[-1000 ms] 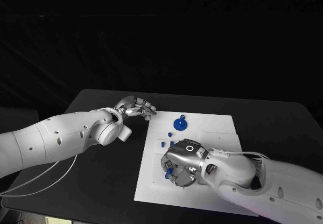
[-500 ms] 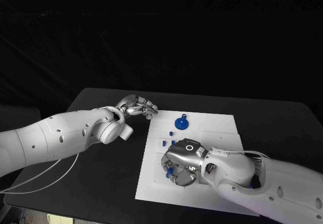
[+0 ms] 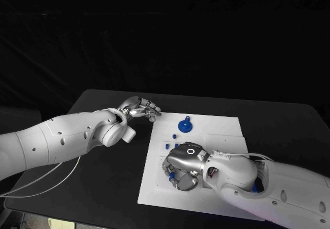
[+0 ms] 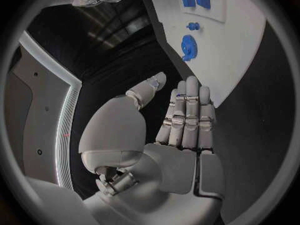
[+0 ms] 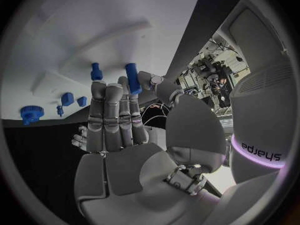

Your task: Assemble the parts on the task board

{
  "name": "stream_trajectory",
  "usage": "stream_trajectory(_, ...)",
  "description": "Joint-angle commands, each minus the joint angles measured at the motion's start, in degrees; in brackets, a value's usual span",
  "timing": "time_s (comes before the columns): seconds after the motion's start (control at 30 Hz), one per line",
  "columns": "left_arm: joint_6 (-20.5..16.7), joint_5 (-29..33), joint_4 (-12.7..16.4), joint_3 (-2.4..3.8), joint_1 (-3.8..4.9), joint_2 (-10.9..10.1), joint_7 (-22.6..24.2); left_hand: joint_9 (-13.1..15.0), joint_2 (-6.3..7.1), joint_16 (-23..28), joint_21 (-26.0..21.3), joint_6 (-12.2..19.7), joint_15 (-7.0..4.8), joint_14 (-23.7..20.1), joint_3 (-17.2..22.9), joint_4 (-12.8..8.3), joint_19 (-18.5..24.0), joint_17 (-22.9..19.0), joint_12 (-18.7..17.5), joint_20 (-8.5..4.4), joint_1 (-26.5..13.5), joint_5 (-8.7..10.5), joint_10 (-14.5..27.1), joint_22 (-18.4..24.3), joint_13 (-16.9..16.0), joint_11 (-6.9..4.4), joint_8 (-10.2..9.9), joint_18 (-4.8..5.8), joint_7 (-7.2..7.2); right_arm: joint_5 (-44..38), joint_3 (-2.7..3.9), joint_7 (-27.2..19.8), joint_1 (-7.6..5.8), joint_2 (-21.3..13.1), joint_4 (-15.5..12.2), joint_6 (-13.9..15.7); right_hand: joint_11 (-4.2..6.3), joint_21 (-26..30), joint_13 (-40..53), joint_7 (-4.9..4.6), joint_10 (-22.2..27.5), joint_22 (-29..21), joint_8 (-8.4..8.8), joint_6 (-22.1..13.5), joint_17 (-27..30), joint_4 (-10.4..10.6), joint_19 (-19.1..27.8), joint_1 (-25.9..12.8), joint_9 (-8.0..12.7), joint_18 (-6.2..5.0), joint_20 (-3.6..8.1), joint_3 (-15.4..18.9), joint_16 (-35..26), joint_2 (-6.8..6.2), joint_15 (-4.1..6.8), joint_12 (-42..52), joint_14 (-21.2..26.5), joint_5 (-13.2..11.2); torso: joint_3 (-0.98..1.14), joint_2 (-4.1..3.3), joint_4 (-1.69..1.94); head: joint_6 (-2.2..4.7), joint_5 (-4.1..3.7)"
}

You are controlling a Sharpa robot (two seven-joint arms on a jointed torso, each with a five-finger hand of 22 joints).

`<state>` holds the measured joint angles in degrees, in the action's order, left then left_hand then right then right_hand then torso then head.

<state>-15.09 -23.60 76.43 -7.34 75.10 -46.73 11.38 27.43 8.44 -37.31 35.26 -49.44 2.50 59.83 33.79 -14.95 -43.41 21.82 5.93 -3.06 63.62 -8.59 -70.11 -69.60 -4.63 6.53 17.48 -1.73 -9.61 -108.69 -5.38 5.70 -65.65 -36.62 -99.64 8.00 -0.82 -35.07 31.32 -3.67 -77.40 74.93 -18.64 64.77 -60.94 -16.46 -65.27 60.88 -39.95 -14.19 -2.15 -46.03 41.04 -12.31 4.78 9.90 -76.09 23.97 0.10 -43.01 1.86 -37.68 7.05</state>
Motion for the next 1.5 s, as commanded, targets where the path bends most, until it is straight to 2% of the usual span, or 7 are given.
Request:
stream_trajectory(0.03,0.6,0.3,0.1,0.03,0.04,0.1,0.4,-0.1,-0.06,0.2,-0.3,0.5,0.22,0.1,0.0,0.3,-0.1,0.1,-0.2,0.09,-0.4,0.28,0.3,-0.1,-0.1,0.13,-0.2,-0.24,0.01,-0.9,-0.22,-0.1,0.08,0.5,-0.5,-1.1,0.01,-0.3,0.0,-0.07,-0.4,1.1,0.21,0.5,-0.1,0.1,0.1,0.0,-1.2,-0.81,0.14,0.5,0.2,0.2,0.4,-0.3,0.0,0.3,0.02,0.0,0.0,0.0,-0.05)
stream_trajectory(0.33,0.5,0.3,0.1,0.03,0.04,0.1,0.4,-0.1,-0.05,0.2,-0.4,0.5,0.23,0.1,0.0,0.3,-0.1,0.1,-0.2,0.09,-0.4,0.28,0.3,-0.1,-0.1,0.13,-0.2,-0.24,0.0,-0.6,-0.88,-0.3,0.08,0.6,-0.5,-1.6,0.04,-0.5,0.1,-0.03,-0.5,1.1,0.28,0.6,-0.2,0.1,0.1,-0.1,-1.4,-0.81,0.16,0.8,0.3,0.18,0.44,-0.3,0.0,1.1,0.02,0.01,-0.02,-0.06,-0.12)
stream_trajectory(0.57,0.5,0.3,0.1,0.03,0.04,0.0,0.4,-0.1,-0.05,0.3,-0.4,0.5,0.23,0.1,0.0,0.3,-0.1,0.2,-0.2,0.09,-0.4,0.28,0.3,-0.1,-0.1,0.14,-0.2,-0.24,0.0,1.2,-0.99,-0.9,0.04,0.4,-0.4,-0.5,-0.2,-0.6,0.2,-0.22,0.0,1.0,0.8,0.1,-0.2,0.0,0.7,-1.5,-1.8,-0.8,-0.01,3.2,0.2,-0.43,0.2,-0.9,0.5,4.6,0.05,0.01,-0.03,-0.15,-0.09)
stream_trajectory(0.77,0.5,0.3,0.1,0.03,0.04,0.0,0.4,-0.1,-0.01,0.3,-0.4,0.5,0.24,0.1,0.0,0.3,-0.1,0.2,-0.3,0.1,-0.4,0.28,0.3,-0.1,-0.1,0.14,-0.2,-0.23,0.0,2.0,-0.99,-0.9,-0.12,0.4,-0.1,2.0,-1.52,-0.1,-0.3,-1.42,3.0,0.9,2.76,-3.0,0.9,-0.1,2.5,-3.1,-1.4,-0.81,-0.62,9.4,-1.2,-1.08,-0.9,-2.6,2.1,1.8,0.05,0.01,-0.01,-0.13,-0.04)
stream_trajectory(0.93,0.5,0.3,0.1,0.03,0.04,0.0,0.3,-0.1,0.02,0.4,-0.4,0.6,0.26,0.1,0.0,0.3,0.0,0.3,-0.3,0.11,-0.4,0.28,0.4,-0.2,-0.1,0.16,-0.2,-0.23,-0.01,2.6,-0.99,-1.2,-0.13,0.2,-0.1,2.7,-2.27,0.1,-0.9,-2.44,5.1,0.9,4.32,-5.0,1.5,0.0,3.4,-3.5,-0.7,-0.81,-1.05,12.8,-1.4,-1.41,-1.7,-3.9,2.7,1.4,0.03,0.0,0.0,-0.16,-0.07)
stream_trajectory(1.37,0.5,0.3,0.0,0.03,0.04,0.0,0.2,-0.1,0.04,0.5,-0.5,0.6,0.27,0.1,0.0,0.3,0.0,0.4,-0.3,0.13,-0.4,0.28,0.4,-0.2,-0.1,0.17,-0.2,-0.22,-0.03,4.0,-0.99,-1.7,-0.15,-0.2,-0.3,3.6,-2.88,-0.1,-1.4,-3.22,6.8,0.9,5.6,-6.5,1.7,0.0,3.7,-3.4,0.1,-0.81,-1.09,15.8,-0.6,-1.86,-2.2,-5.0,3.0,1.2,0.02,-0.01,0.01,-0.16,-0.03)
stream_trajectory(1.5,0.5,0.3,0.0,0.03,0.04,0.0,0.2,-0.1,0.04,0.5,-0.5,0.6,0.28,0.1,0.0,0.3,0.0,0.4,-0.3,0.13,-0.4,0.29,0.4,-0.2,-0.1,0.18,-0.2,-0.22,-0.03,4.6,-0.98,-2.0,-0.15,-0.6,-0.4,4.2,-3.02,-0.2,-1.6,-3.37,7.2,0.9,5.83,-6.8,1.8,0.1,3.8,-4.1,0.3,-0.81,-1.13,17.2,-0.3,-1.95,-2.33,-5.1,3.1,-0.4,0.02,-0.01,0.01,-0.16,-0.03)
